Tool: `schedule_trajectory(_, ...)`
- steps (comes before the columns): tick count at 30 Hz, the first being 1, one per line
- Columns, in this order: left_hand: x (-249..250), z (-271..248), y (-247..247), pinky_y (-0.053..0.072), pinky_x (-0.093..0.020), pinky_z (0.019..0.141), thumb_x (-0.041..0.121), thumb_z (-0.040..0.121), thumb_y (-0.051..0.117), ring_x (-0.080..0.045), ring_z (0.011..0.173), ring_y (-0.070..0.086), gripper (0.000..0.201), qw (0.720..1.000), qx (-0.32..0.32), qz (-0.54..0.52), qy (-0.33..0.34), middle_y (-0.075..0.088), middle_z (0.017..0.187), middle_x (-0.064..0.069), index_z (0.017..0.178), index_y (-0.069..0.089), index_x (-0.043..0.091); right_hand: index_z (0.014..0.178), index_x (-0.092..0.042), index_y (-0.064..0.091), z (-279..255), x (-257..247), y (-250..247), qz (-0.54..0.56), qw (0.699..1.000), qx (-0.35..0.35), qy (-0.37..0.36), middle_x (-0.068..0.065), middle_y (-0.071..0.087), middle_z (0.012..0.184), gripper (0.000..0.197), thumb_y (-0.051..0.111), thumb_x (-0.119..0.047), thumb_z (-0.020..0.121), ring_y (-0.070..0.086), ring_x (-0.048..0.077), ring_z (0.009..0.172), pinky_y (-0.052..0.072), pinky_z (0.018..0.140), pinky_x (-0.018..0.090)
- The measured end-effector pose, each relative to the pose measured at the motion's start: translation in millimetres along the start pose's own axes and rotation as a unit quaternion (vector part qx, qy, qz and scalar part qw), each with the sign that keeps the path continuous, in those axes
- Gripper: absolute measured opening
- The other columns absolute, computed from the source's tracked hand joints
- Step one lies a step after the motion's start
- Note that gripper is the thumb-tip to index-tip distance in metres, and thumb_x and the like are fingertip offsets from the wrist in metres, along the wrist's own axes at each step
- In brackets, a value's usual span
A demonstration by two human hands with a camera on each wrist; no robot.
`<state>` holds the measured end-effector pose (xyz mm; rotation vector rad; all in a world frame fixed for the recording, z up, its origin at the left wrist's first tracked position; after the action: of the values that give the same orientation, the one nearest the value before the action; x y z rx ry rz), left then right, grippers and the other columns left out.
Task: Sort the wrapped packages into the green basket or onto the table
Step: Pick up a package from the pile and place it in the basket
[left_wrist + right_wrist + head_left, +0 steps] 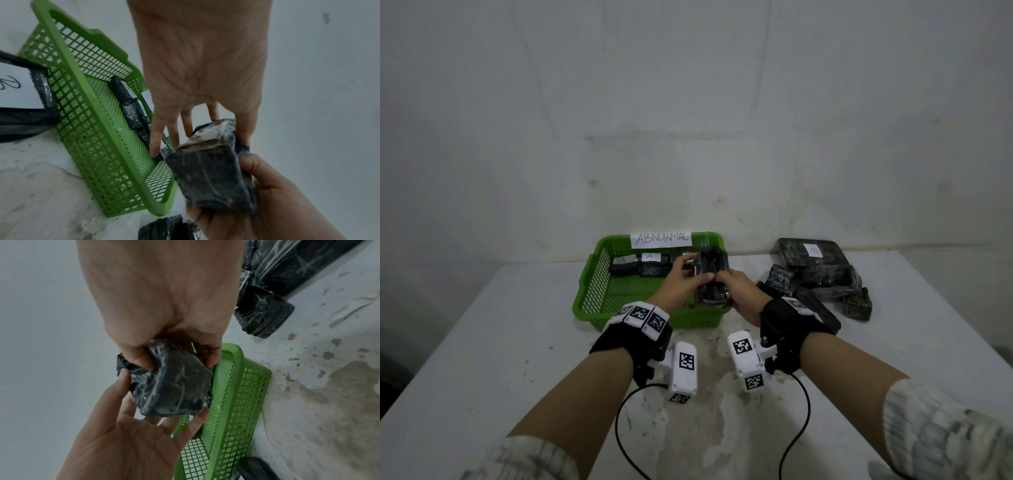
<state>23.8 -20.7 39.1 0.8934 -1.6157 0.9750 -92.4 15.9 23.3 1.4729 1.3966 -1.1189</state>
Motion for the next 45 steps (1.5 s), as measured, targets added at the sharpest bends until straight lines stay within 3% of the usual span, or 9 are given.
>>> schedule_trajectory(7, 1.6, 1.3, -5.0, 0.055, -0.032, 0.072, 0.008, 0.093, 0.051, -0.023, 0.090, 0.060, 0.050, 0.999, 0.028, -0.032, 0.013, 0.051, 0.125, -0.021, 0.138, 0.032, 0.018, 0.130, -0.017, 0.053, -7.0, -3.9, 9.2, -0.035, 0.998, -0.040, -0.025, 0.008, 0.061, 0.121, 0.032, 0.048, -0.022, 0.099, 0.056, 0.021, 0.106, 0.043, 0.081, 0.030)
schedule_trajectory(13, -9.1, -2.6, 2.2, 0.042, -0.052, 0.102, 0.011, 0.090, 0.056, -0.033, 0.121, 0.050, 0.067, 0.999, -0.010, -0.046, -0.017, 0.048, 0.134, -0.017, 0.145, 0.022, 0.025, 0.127, -0.014, 0.052, -8.9, -3.5, 7.8, -0.037, 0.998, -0.037, -0.035, 0.011, 0.059, 0.121, 0.028, 0.046, -0.017, 0.100, 0.058, 0.021, 0.102, 0.047, 0.078, 0.026)
schedule_trajectory(16, -10.2, -1.8, 0.1, 0.049, -0.047, 0.091, 0.012, 0.093, 0.051, -0.035, 0.115, 0.054, 0.060, 0.995, 0.014, -0.092, -0.030, 0.049, 0.132, -0.019, 0.145, 0.022, 0.023, 0.151, -0.021, 0.026, -7.2, 0.7, 8.8, 0.002, 0.998, -0.049, -0.032, 0.005, 0.049, 0.142, 0.064, 0.056, -0.028, 0.096, 0.052, 0.023, 0.124, 0.046, 0.100, 0.036)
schedule_trajectory(20, -11.8, -4.0, 2.0, 0.052, -0.046, 0.081, 0.034, 0.096, 0.047, -0.035, 0.113, 0.053, 0.046, 0.978, 0.014, -0.191, -0.084, 0.048, 0.130, -0.013, 0.138, 0.035, 0.020, 0.152, -0.040, 0.008, -10.1, -7.0, 9.9, 0.035, 0.996, -0.070, -0.046, -0.001, 0.027, 0.156, 0.074, 0.054, -0.038, 0.095, 0.034, 0.022, 0.140, 0.041, 0.094, 0.031)
schedule_trajectory(28, -11.8, -14.1, 11.6, 0.053, -0.029, 0.052, 0.063, 0.089, 0.032, -0.038, 0.110, 0.056, 0.047, 0.965, -0.089, -0.203, -0.138, 0.055, 0.121, -0.015, 0.108, 0.055, 0.027, 0.146, -0.032, 0.035, 2.1, -3.8, -6.8, 0.049, 0.997, -0.007, -0.065, 0.008, 0.047, 0.144, 0.072, 0.068, -0.042, 0.083, 0.054, 0.024, 0.124, 0.044, 0.106, 0.041)
schedule_trajectory(34, -14.3, -15.9, 13.1, 0.053, -0.025, 0.051, 0.036, 0.092, 0.050, -0.025, 0.085, 0.059, 0.038, 0.973, -0.101, -0.169, -0.117, 0.056, 0.117, -0.015, 0.123, 0.049, 0.013, 0.143, -0.030, 0.039, 11.3, 7.0, -7.6, 0.032, 0.999, -0.005, -0.019, 0.006, 0.050, 0.142, 0.111, 0.074, -0.078, 0.049, 0.051, 0.025, 0.127, 0.041, 0.107, 0.048)
schedule_trajectory(38, -11.3, -12.9, 9.4, 0.055, -0.025, 0.053, 0.037, 0.093, 0.049, -0.023, 0.081, 0.058, 0.036, 0.976, -0.091, -0.166, -0.108, 0.057, 0.113, -0.017, 0.117, 0.052, 0.010, 0.144, -0.026, 0.040, 6.5, 8.4, -4.4, 0.052, 0.997, -0.056, -0.008, 0.008, 0.062, 0.130, 0.081, 0.074, -0.049, 0.075, 0.059, 0.027, 0.117, 0.047, 0.096, 0.041)
schedule_trajectory(41, -11.2, -12.8, 8.6, 0.054, -0.024, 0.052, 0.040, 0.093, 0.048, -0.021, 0.076, 0.057, 0.033, 0.976, -0.093, -0.164, -0.108, 0.058, 0.108, -0.015, 0.108, 0.056, 0.012, 0.141, -0.030, 0.044, 8.9, 11.3, -5.0, 0.049, 0.998, -0.051, -0.004, 0.009, 0.066, 0.122, 0.085, 0.078, -0.050, 0.065, 0.058, 0.037, 0.118, 0.042, 0.103, 0.051)
schedule_trajectory(45, -15.8, -13.2, 6.4, 0.052, -0.024, 0.056, 0.036, 0.094, 0.047, -0.020, 0.080, 0.055, 0.040, 0.979, -0.096, -0.149, -0.099, 0.053, 0.113, -0.017, 0.121, 0.049, 0.007, 0.125, -0.027, 0.060, 6.8, 5.1, -4.9, 0.069, 0.996, -0.051, -0.019, 0.018, 0.061, 0.127, 0.068, 0.075, -0.052, 0.063, 0.054, 0.032, 0.101, 0.035, 0.082, 0.040)
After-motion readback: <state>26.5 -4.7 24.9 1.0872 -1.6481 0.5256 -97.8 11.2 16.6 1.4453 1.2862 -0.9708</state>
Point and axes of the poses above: each hand's wrist, its own z-axis towards the middle knuckle, its own y-axis out of the palm, x = y × z, the point moved 6 cm from there along z, towards the middle knuckle
